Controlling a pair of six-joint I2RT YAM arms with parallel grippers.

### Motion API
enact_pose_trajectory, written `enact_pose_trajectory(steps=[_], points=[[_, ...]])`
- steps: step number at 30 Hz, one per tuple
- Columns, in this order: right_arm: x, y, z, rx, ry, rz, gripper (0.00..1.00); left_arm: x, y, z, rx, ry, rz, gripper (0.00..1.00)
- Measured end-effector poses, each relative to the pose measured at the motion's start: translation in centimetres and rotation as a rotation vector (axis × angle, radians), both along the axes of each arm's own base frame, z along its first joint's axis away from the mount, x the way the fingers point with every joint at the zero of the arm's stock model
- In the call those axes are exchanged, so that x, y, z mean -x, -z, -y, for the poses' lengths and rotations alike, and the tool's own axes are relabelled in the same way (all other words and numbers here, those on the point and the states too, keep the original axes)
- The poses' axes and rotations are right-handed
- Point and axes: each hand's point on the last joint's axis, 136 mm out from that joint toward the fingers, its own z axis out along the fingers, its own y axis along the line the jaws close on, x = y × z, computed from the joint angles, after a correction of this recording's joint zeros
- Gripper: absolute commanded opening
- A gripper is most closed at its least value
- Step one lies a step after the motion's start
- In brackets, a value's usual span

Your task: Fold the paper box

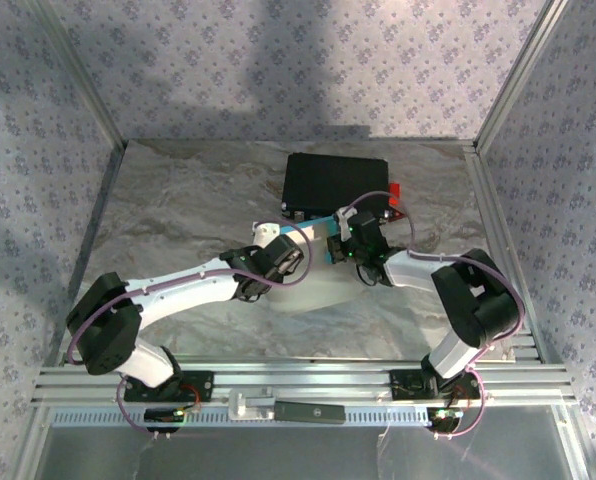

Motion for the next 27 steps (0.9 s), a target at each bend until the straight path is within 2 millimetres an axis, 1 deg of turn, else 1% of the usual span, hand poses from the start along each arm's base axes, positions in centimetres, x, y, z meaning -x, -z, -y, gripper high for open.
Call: enact_pose_trajectory(steps=[10,12,14,18,27], points=[[-0.2,0.1,-0.2,-0.018,-0.015,-0.013,0.14,-0.4,0.0,-0.4,0.005,-0.016,-0.005,0.0],[-0.4,0.1,-0.2,-0.014,-0.012,-0.015,0.11,-0.4,0.0,-0.4,0.005,-0.016,-0.005,0.0],[-0.8,0.1,-0.4,0.001,-0.007,-0.017,0.05,-0.4,0.0,-0.4,0.005,-0.016,-0.004,0.0],[-1.5,0.1,-0.7,0.065,0.023,-0.02,0.0,-0.4,0.0,-0.4,0.005,-0.016,-0.004,0.0],[-2.1,0.4,-0.9,0.311,0.162,0.011,0.0,-0.6,0.0,-0.5,0.006,-0.021,-0.006,0.0]])
